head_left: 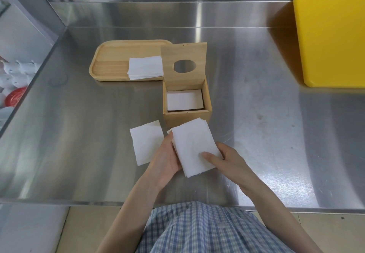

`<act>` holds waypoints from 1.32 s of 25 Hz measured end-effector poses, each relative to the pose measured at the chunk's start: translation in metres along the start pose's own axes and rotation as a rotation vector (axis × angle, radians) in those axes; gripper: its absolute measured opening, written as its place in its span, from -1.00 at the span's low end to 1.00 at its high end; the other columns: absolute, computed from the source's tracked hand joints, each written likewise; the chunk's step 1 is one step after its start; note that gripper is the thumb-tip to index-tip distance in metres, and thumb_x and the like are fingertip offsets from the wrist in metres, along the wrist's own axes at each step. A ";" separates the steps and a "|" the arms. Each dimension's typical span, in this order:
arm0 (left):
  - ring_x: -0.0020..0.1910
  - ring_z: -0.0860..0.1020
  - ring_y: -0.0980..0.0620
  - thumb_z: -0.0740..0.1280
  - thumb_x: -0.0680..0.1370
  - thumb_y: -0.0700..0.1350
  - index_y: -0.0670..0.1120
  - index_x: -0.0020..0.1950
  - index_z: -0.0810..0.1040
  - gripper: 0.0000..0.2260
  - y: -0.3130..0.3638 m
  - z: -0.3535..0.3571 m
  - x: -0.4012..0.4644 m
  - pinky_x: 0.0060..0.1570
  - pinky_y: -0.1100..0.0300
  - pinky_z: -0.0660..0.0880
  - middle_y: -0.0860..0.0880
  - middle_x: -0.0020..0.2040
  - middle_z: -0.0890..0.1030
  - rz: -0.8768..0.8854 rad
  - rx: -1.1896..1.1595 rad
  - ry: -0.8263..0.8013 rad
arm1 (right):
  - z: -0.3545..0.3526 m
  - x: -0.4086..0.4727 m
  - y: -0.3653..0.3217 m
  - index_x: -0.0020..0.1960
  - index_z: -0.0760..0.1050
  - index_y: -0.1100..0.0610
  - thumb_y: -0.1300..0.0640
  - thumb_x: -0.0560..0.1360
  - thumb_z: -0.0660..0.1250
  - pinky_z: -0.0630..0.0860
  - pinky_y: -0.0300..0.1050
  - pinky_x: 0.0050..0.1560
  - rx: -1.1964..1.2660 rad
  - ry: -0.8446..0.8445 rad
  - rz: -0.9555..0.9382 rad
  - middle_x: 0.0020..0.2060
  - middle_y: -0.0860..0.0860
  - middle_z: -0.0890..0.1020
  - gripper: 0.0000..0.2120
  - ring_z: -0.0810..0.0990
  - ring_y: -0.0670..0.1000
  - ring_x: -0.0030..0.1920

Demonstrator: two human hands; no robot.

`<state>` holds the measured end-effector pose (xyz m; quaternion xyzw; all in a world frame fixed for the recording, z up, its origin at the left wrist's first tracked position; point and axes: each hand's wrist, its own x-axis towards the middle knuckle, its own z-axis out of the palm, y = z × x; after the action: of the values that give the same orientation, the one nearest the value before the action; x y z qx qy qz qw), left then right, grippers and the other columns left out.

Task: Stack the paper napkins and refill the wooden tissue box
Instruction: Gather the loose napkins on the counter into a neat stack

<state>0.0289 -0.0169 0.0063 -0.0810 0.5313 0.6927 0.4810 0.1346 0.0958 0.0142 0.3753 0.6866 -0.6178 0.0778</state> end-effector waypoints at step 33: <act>0.04 0.58 -0.11 0.15 0.59 -0.17 -0.16 0.22 0.45 -0.76 0.020 -0.113 -0.046 -0.04 -0.02 0.55 -0.14 0.11 0.60 0.086 -0.011 0.117 | 0.087 0.056 -0.036 0.26 0.39 0.18 0.05 0.52 0.27 0.44 -0.09 0.14 -0.438 0.039 -0.104 0.08 0.06 0.56 -0.64 0.53 0.07 0.13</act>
<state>-0.0070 -0.1348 0.0011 -0.1013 0.5575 0.7097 0.4186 0.0416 0.0417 -0.0090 0.3256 0.8240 -0.4498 0.1121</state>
